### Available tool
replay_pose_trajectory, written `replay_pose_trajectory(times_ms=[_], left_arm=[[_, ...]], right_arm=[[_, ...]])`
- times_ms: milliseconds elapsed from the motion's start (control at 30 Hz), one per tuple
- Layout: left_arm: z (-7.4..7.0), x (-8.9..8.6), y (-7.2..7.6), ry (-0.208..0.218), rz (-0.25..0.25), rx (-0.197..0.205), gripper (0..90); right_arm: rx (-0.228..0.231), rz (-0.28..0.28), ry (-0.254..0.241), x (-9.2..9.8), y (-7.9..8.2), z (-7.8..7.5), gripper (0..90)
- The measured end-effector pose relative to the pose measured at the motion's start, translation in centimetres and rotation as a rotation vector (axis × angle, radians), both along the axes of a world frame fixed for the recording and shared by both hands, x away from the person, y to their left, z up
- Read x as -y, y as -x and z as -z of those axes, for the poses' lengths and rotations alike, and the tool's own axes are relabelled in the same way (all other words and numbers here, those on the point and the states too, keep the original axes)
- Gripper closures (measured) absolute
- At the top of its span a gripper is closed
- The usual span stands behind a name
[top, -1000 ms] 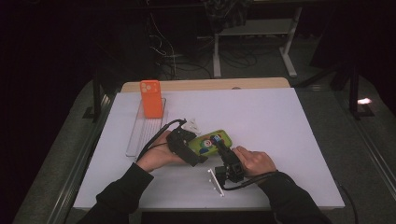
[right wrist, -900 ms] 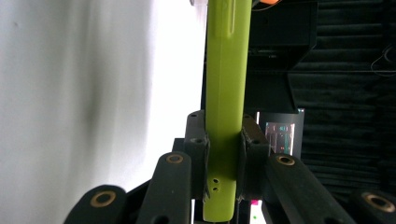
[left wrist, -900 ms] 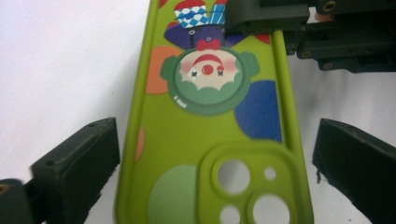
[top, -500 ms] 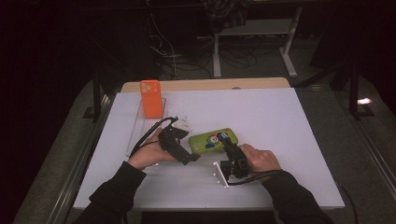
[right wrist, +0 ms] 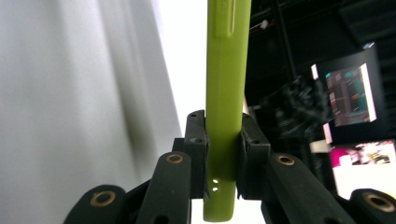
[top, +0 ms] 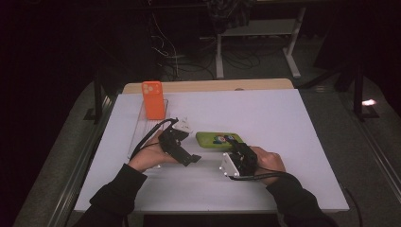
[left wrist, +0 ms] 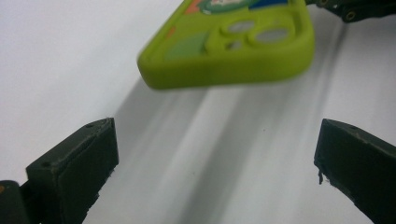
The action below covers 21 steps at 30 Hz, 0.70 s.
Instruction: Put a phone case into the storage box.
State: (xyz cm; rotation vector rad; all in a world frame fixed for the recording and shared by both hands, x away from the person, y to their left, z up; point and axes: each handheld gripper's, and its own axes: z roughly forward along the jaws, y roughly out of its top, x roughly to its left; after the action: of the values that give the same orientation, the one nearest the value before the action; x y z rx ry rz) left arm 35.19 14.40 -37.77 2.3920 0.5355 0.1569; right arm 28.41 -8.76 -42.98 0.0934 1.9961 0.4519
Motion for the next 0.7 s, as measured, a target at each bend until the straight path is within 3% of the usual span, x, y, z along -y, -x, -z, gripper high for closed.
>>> replay_pose_trajectory(times_ms=[133, 233, 300, 433, 633, 700], left_arm=[[0.2, 0.1, 0.1, -0.017, -0.008, -0.008, 0.0], [0.2, 0.2, 0.0, -0.011, -0.007, -0.004, 0.0], [0.3, 0.2, 0.0, -0.012, -0.012, -0.010, 0.0], [0.2, 0.1, -0.2, -0.042, 0.007, -0.001, 0.0], [0.3, 0.1, -0.2, -0.037, -0.005, -0.015, 0.0], [0.4, 0.2, 0.0, -0.011, -0.028, -0.027, 0.0]], right_arm=[[-0.056, 0.011, -0.051, 0.3, -0.4, -0.3, 75.7], [-0.133, 0.046, -0.143, 0.6, -0.6, -0.7, 75.7], [-0.181, 0.079, -0.236, 0.7, -0.8, -0.9, 75.6], [-0.279, 0.101, -0.331, 1.2, -1.3, -1.3, 75.6], [-0.401, 0.129, -0.475, 1.9, -2.0, -1.7, 75.7], [-0.444, 0.144, -0.534, 2.2, -2.2, -1.8, 75.7]])
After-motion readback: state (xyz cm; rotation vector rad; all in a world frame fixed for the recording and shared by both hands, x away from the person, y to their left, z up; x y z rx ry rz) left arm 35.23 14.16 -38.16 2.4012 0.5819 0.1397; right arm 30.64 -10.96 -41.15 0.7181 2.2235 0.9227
